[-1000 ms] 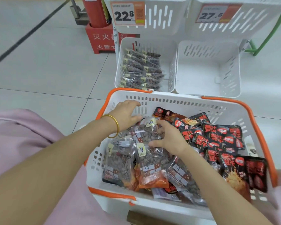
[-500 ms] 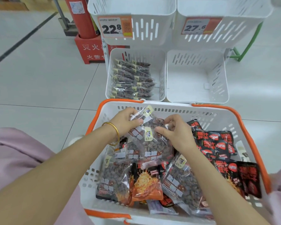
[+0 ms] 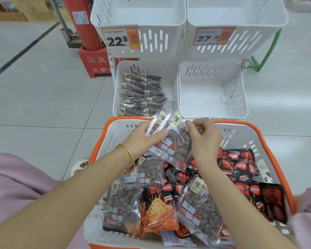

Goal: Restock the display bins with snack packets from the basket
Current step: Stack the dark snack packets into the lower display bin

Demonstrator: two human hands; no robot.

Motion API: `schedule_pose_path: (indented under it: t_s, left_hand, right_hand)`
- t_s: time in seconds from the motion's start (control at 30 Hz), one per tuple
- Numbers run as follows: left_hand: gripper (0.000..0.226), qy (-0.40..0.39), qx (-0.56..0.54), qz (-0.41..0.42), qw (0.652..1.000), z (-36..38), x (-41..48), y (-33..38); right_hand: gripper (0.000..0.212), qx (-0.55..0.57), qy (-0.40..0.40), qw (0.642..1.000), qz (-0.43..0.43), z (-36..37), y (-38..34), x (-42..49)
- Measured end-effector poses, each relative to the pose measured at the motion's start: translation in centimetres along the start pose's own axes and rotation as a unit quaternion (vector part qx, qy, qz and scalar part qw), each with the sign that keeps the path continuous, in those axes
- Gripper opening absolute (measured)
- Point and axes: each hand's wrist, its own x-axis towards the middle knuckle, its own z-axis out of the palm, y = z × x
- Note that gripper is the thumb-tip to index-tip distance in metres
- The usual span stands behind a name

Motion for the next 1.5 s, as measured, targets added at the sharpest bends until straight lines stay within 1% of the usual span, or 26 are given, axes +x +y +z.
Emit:
schedule_pose_path:
  t_s: [0.07, 0.1, 0.17, 0.2, 0.23, 0.27, 0.3, 0.37, 0.4, 0.43, 0.47, 0.53, 0.6, 0.63, 0.7, 0.77, 0.8, 0.87, 0.93, 1.03, 1.1, 1.2, 1.23, 1.33, 1.4, 1.5]
  left_hand:
    - [0.070, -0.005, 0.003, 0.007, 1.000, 0.1, 0.1, -0.2]
    - [0.073, 0.000, 0.008, 0.012, 1.000, 0.0, 0.2, -0.2]
    - [0.071, 0.017, 0.031, 0.027, 0.999, -0.3, 0.5, -0.2]
    - [0.068, 0.018, 0.043, 0.036, 0.998, -0.6, 0.7, 0.0]
    - [0.063, 0.012, 0.051, 0.046, 0.998, -0.9, 1.0, 0.2]
    - [0.057, 0.007, 0.058, 0.055, 0.997, -1.3, 1.3, 0.5]
    - [0.051, -0.003, 0.061, 0.062, 0.996, -1.8, 1.7, 0.9]
    - [0.048, -0.008, 0.067, 0.076, 0.995, -2.9, 2.7, 1.6]
    - [0.049, -0.004, 0.074, 0.083, 0.994, -3.4, 3.4, 1.9]
    - [0.050, 0.001, 0.077, 0.088, 0.993, -4.0, 4.2, 2.2]
    - [0.051, 0.005, 0.074, 0.094, 0.993, -4.5, 5.0, 2.4]
    - [0.053, 0.016, 0.069, 0.100, 0.992, -5.4, 7.0, 2.7]
    - [0.054, 0.037, 0.068, 0.121, 0.990, -6.2, 9.1, 2.6]
    - [0.057, 0.064, 0.073, 0.139, 0.985, -6.7, 10.3, 2.3]
    - [0.068, 0.163, 0.118, 0.159, 0.967, -7.8, 12.6, 1.1]
    - [0.068, 0.242, 0.171, 0.150, 0.943, -9.1, 14.6, -0.3]
    - [0.064, 0.260, 0.186, 0.144, 0.936, -9.7, 15.4, -1.0]
    - [0.053, 0.281, 0.208, 0.137, 0.927, -10.6, 17.1, -2.1]
    - [0.048, 0.289, 0.219, 0.142, 0.921, -11.0, 18.3, -2.9]
    - [0.048, 0.301, 0.223, 0.164, 0.913, -11.4, 19.5, -3.4]
    - [0.049, 0.312, 0.222, 0.183, 0.905, -11.5, 20.0, -3.4]
    - [0.051, 0.313, 0.226, 0.206, 0.899, -11.6, 20.2, -3.3]
    - [0.051, 0.311, 0.227, 0.211, 0.899, -11.6, 20.3, -3.2]
    - [0.052, 0.298, 0.232, 0.227, 0.897, -11.4, 20.5, -3.1]
    - [0.054, 0.284, 0.236, 0.230, 0.900, -11.3, 20.7, -3.0]
    - [0.060, 0.256, 0.259, 0.222, 0.904, -11.1, 21.2, -2.8]
  right_hand:
    - [0.012, -0.010, -0.005, 0.999, -0.035, 0.3, -0.1, 0.1]
    - [0.012, -0.014, -0.013, 0.999, -0.050, 0.4, -0.3, 0.3]
    - [0.010, -0.027, -0.041, 0.996, -0.077, 0.4, -0.6, 1.1]
    - [0.008, -0.027, -0.071, 0.994, -0.082, 0.3, -0.8, 1.8]
    - [0.014, -0.018, -0.119, 0.990, -0.076, 0.1, -1.0, 2.5]
    - [0.027, -0.005, -0.188, 0.980, -0.058, 0.0, -1.2, 3.5]
    - [0.044, -0.001, -0.270, 0.962, -0.037, -0.2, -1.6, 4.5]
    - [0.078, -0.046, -0.397, 0.916, -0.026, 0.0, -2.3, 6.4]
    - [0.090, -0.067, -0.430, 0.900, -0.032, 0.3, -2.7, 7.2]
    - [0.097, -0.090, -0.445, 0.890, -0.041, 0.9, -3.0, 8.0]
    - [0.096, -0.114, -0.445, 0.886, -0.057, 1.7, -3.3, 8.7]
    - [0.086, -0.159, -0.423, 0.886, -0.104, 3.6, -3.7, 10.3]
    - [0.077, -0.178, -0.390, 0.893, -0.139, 5.7, -3.8, 11.7]
    - [0.072, -0.186, -0.365, 0.899, -0.154, 6.7, -3.9, 12.5]
    - [0.062, -0.228, -0.298, 0.908, -0.185, 8.7, -3.7, 14.0]
    - [0.057, -0.283, -0.222, 0.905, -0.229, 10.4, -3.6, 15.1]
    - [0.053, -0.304, -0.184, 0.895, -0.270, 11.1, -3.6, 15.6]
    - [0.045, -0.331, -0.124, 0.855, -0.380, 12.8, -3.1, 16.7]
    - [0.038, -0.335, -0.067, 0.818, -0.462, 14.7, -2.5, 17.6]
    - [0.036, -0.349, 0.028, 0.777, -0.524, 18.2, -1.7, 18.5]
    - [0.034, -0.347, 0.071, 0.764, -0.539, 20.4, -1.5, 19.1]
    - [0.033, -0.346, 0.090, 0.765, -0.537, 23.3, -1.3, 19.6]
    - [0.035, -0.347, 0.074, 0.770, -0.530, 24.2, -1.2, 19.6]
    - [0.044, -0.358, -0.022, 0.788, -0.500, 25.7, -0.6, 19.2]
    - [0.044, -0.347, -0.050, 0.798, -0.490, 25.0, -0.2, 19.0]
    - [0.035, -0.305, -0.041, 0.815, -0.492, 22.1, 0.7, 18.6]
